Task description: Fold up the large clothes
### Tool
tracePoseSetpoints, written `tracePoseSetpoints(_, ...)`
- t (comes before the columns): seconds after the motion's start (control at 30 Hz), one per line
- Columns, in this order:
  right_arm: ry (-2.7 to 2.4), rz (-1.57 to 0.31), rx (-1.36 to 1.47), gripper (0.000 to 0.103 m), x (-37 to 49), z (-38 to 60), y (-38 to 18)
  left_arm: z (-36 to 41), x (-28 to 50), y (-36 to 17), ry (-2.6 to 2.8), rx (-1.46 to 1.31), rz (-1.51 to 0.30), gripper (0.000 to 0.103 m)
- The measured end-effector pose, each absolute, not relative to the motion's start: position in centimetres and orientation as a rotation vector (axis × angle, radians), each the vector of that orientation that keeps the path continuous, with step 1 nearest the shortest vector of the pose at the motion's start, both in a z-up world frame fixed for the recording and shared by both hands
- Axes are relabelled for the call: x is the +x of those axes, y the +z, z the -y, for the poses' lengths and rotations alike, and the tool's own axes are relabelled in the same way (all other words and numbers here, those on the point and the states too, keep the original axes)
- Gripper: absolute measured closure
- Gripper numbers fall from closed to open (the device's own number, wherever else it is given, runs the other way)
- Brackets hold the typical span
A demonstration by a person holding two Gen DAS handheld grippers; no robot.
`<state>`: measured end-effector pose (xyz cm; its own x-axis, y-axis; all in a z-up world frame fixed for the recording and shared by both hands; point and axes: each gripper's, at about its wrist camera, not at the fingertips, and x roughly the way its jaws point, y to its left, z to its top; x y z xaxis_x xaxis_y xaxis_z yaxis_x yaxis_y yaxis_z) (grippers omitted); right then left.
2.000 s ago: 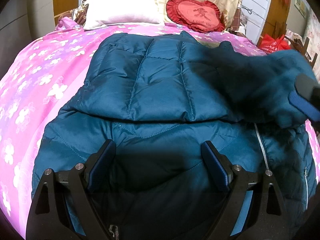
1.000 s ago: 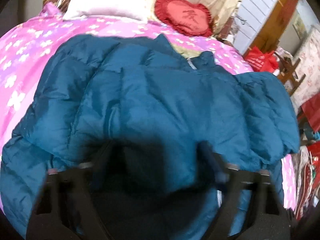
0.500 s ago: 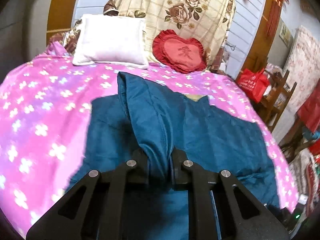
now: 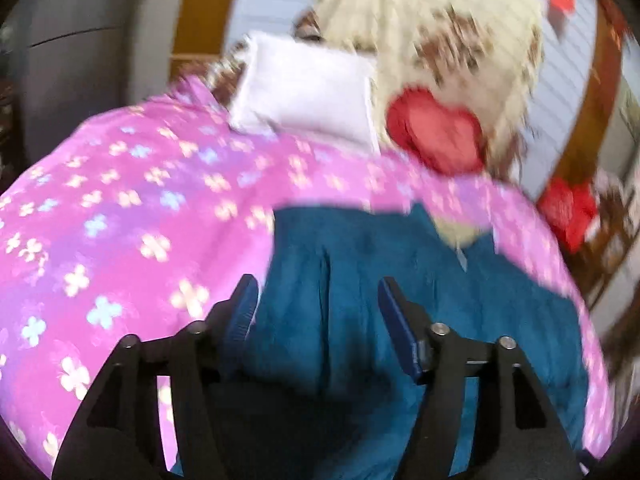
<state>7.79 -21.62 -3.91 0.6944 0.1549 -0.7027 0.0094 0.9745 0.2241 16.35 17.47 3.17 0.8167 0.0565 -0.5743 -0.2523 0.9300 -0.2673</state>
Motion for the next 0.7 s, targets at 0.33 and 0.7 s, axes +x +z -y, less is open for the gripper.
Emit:
tracePoseSetpoints(0.33,0.138,-0.7,0.023,0.01,20.0,20.2,3.8,-9.5,23.0,-1.4,0.097,-0.141,-0.849,0.039)
tracePoseSetpoints(0.7,0.121,-1.057,-0.016,0.013,28.2,22.2,-5.4,-9.6,22.5,-5.8,0.079,-0.102,-0.829,0.036)
